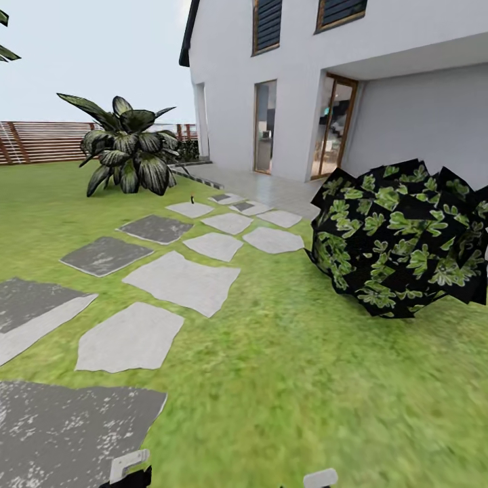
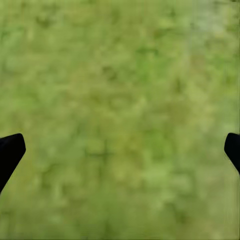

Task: In the garden, pick up the pesticide atomizer on the floor and spray pesticide onto both trees until each tree trunk is fully covered.

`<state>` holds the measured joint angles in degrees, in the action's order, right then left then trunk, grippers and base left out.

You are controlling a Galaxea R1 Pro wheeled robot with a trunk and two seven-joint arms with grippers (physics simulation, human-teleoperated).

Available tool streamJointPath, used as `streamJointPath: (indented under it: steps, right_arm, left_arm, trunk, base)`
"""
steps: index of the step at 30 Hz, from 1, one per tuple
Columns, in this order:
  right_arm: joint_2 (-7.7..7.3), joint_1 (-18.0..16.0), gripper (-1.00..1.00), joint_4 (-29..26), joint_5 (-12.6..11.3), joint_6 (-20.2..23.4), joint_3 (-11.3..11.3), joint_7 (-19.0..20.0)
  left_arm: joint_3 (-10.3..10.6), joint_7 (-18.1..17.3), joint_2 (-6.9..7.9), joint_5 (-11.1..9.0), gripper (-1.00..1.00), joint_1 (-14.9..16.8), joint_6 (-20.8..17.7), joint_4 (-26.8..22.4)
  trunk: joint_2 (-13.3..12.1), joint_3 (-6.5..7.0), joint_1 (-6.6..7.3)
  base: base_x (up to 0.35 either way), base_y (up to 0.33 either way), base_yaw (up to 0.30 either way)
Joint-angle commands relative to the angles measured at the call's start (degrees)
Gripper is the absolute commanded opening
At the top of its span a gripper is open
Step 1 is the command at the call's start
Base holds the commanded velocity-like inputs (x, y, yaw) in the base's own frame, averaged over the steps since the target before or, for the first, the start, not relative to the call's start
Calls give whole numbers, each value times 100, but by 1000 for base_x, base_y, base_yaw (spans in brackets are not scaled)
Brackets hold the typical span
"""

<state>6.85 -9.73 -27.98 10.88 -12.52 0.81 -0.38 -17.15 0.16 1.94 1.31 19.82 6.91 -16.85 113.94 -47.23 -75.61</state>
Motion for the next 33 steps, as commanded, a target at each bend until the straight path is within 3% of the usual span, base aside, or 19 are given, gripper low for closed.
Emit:
streamJointPath:
  steps: [1, 27, 33]
  right_arm:
    - [0, -3, 100, 3, 29, -14, -2, -4]
    - [0, -3, 100, 3, 28, -14, -2, -6]
    - [0, -3, 100, 3, 28, -14, -3, -6]
  left_arm:
    - [-16, 2, -1, 15, 100, 4, 21, 6]
    - [-8, 2, -1, 7, 100, 4, 21, 6]
    - [-8, 2, -1, 12, 100, 4, 21, 6]
  trunk:
    - [2, -5, -3]
    - [2, -5, -3]
    - [2, -5, -3]
  base:
    - [336, 0, 0]
    - [336, 0, 0]
    - [336, 0, 135]
